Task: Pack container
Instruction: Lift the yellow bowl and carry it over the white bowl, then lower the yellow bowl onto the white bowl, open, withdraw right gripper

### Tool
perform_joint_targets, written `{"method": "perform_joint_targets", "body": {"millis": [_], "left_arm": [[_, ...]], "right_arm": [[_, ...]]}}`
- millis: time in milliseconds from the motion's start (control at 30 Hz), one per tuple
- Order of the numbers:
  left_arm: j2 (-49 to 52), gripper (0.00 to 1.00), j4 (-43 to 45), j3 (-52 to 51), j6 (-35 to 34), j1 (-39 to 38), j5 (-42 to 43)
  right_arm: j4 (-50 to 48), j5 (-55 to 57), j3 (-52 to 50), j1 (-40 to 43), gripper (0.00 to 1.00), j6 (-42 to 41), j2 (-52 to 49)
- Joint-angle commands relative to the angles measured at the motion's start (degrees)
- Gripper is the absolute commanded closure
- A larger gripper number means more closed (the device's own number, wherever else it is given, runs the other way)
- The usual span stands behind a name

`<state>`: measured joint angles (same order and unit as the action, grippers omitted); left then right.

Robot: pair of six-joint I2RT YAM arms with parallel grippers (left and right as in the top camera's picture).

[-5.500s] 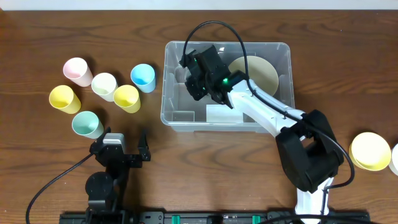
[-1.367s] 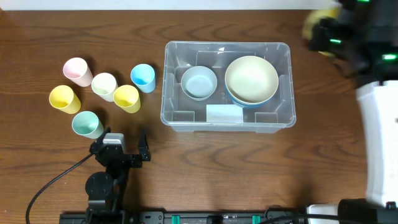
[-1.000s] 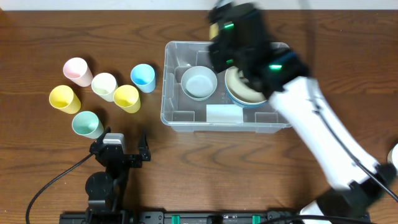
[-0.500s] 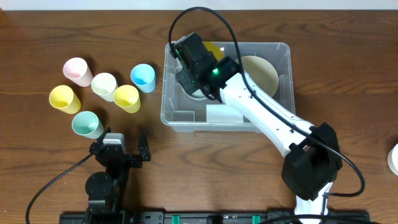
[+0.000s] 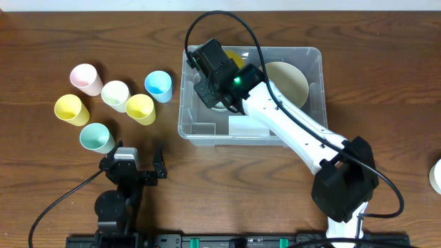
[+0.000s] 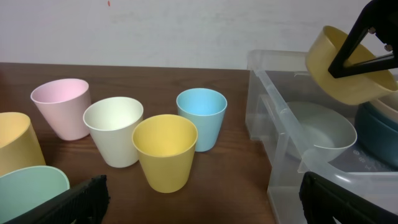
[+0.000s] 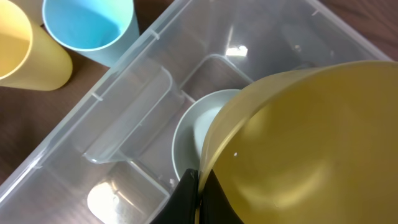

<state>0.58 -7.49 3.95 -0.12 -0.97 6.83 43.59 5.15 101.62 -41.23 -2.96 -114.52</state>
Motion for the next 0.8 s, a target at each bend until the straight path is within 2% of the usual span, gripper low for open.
{"method": "perform_joint_targets", "body": {"millis": [0, 433, 500, 533, 600, 767], "left_arm": [[-0.3, 0.02, -0.6, -1.7, 0.5, -0.2, -0.7], [-0.3, 0.02, -0.6, -1.7, 0.5, -0.2, -0.7], [-0.3, 0.02, -0.6, -1.7, 0.5, -0.2, -0.7], [-0.3, 0.02, -0.6, -1.7, 0.5, -0.2, -0.7], [-0.3, 0.02, -0.6, -1.7, 0.5, -0.2, -0.7], [-0.3, 0.02, -0.6, -1.7, 0.5, -0.2, -0.7]], "right_arm": [[0.2, -2.0, 0.1, -0.4, 0.99, -0.2, -1.7], [0.3, -2.2, -0.1, -0.4, 0.96, -0.2, -3.8], [0.3, -2.2, -0.1, -0.4, 0.83, -0.2, -3.9], [0.4, -2.2, -0.1, -0.4, 0.70, -0.2, -4.0], [0.4, -2.2, -0.1, -0.4, 0.58, -0.2, -4.2], [-0.1, -1.9, 0.0, -0.4, 0.57, -0.1, -4.2]]}}
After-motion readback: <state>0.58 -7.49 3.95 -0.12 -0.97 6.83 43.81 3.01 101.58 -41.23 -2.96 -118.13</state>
